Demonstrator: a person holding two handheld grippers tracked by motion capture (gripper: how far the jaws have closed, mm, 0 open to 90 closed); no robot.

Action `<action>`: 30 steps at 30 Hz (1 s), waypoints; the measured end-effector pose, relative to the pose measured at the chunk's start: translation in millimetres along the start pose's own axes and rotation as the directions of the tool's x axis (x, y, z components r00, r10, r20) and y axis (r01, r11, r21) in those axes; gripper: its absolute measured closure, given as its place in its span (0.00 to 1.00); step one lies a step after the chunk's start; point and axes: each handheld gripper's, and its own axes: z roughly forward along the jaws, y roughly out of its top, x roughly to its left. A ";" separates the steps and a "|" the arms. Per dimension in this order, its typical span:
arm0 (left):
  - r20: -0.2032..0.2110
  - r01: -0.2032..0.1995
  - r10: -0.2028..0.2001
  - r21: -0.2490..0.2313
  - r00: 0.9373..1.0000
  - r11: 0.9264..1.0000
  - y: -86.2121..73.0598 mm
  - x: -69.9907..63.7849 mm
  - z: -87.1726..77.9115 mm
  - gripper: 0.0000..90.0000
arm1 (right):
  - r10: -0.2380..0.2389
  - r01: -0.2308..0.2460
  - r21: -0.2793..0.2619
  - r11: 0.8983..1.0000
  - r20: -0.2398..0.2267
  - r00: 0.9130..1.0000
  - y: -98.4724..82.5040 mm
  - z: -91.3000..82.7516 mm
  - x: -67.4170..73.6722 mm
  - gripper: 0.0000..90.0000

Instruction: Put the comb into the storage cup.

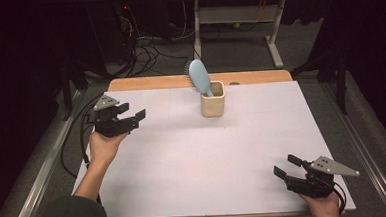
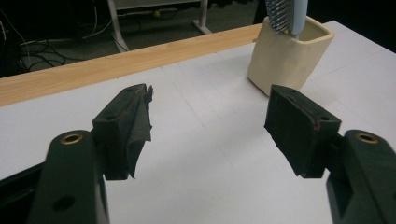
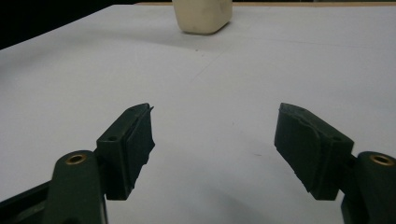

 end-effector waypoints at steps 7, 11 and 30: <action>-0.005 -0.013 0.013 0.000 1.000 1.000 -1.6 -1.0 -4.4 0.35 | -0.001 0.001 0.000 1.000 0.000 1.000 0.0 0.0 -0.1 0.32; -0.007 -0.016 0.016 0.000 1.000 1.000 -3.2 -1.4 -7.4 0.35 | 0.001 -0.001 -0.001 1.000 0.000 1.000 0.0 -0.2 -0.1 0.32; -0.014 0.002 -0.002 -0.010 1.000 1.000 -16.1 2.9 -21.2 0.35 | 0.001 -0.001 0.000 1.000 0.000 1.000 0.0 0.0 -0.1 0.32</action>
